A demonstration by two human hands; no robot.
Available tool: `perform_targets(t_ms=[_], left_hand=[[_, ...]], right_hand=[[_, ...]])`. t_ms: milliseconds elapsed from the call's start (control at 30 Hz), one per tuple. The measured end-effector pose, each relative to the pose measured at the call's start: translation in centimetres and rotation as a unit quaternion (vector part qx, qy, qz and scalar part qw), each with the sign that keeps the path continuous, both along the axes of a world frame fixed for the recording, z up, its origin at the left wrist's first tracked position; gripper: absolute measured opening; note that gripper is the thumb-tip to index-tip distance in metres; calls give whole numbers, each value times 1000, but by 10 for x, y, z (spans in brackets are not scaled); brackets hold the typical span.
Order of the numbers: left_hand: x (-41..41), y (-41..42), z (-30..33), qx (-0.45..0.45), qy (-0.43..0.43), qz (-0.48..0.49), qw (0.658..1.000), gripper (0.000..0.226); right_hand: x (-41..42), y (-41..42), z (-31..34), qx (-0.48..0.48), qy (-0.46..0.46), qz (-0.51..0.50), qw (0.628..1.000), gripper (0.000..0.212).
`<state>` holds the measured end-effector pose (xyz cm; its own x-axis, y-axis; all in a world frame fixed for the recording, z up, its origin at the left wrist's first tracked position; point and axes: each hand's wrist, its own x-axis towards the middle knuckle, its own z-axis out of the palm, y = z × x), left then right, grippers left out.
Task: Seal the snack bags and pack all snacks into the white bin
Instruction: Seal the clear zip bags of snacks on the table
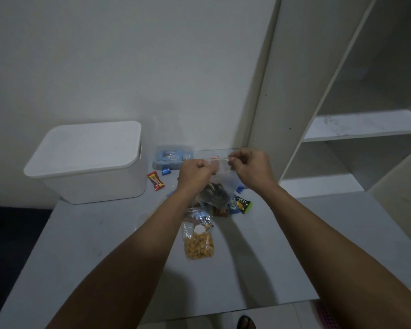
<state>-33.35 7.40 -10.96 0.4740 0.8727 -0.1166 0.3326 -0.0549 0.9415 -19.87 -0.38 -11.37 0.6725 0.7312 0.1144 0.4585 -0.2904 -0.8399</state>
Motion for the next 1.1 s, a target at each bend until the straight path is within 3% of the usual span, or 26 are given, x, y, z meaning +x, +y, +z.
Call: perform_targets(t_ms=[67, 167, 233, 367, 467, 600, 667, 867, 1100], left_hand=[[-2, 2, 2, 1, -20, -2, 1000, 21], [-3, 7, 2, 25, -72, 56, 996, 31], [-4, 13, 3, 44, -115, 93, 988, 23], [-9, 26, 6, 99, -105, 28, 989, 23], [-9, 31, 11, 136, -90, 3, 987, 9], [-8, 31, 21, 135, -109, 36, 984, 2], [-7, 31, 23, 129, -111, 49, 984, 5], [-4, 31, 30, 122, -106, 47, 986, 19], [-8, 29, 42, 57, -177, -44, 982, 9]], right_hand=[[0, 2, 2, 7, -19, 13, 1000, 7], [0, 4, 7, 15, -47, 13, 999, 11], [0, 3, 12, 23, -38, 17, 999, 9], [1, 4, 20, 35, 7, 35, 999, 7], [2, 3, 29, 40, 24, 59, 997, 8], [-2, 0, 38, 90, 32, 73, 993, 16], [-5, -2, 42, 109, 41, 86, 989, 8], [-9, -1, 47, 118, 25, 91, 989, 24], [-9, 0, 56, 169, 55, 47, 983, 40]])
